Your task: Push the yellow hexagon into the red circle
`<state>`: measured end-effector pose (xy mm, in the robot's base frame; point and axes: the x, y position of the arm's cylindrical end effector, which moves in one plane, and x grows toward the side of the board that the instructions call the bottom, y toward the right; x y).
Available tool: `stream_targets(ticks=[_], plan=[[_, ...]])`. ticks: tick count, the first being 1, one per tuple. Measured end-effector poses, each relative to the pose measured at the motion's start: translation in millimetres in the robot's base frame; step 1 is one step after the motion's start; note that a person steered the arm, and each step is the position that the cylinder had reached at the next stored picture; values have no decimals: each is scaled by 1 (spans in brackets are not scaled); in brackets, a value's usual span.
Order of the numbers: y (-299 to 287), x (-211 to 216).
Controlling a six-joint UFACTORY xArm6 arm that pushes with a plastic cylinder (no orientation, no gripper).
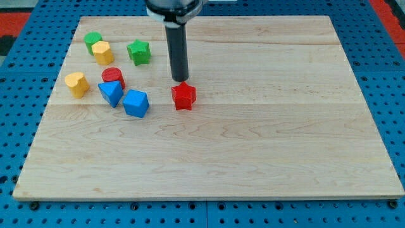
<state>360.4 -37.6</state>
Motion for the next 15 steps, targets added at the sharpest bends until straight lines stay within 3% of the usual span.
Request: stream_targets(ticks=[1, 2, 4, 6, 7, 8, 9, 10, 11, 12, 13, 14, 15], plan=[[78, -43], [94, -83], [11, -131], [-123, -107], [-81, -31], [-59, -10], [-25, -11], [-39, -77], [-139, -123], [-203, -128], [-200, -79], [-139, -61], [-118, -22]])
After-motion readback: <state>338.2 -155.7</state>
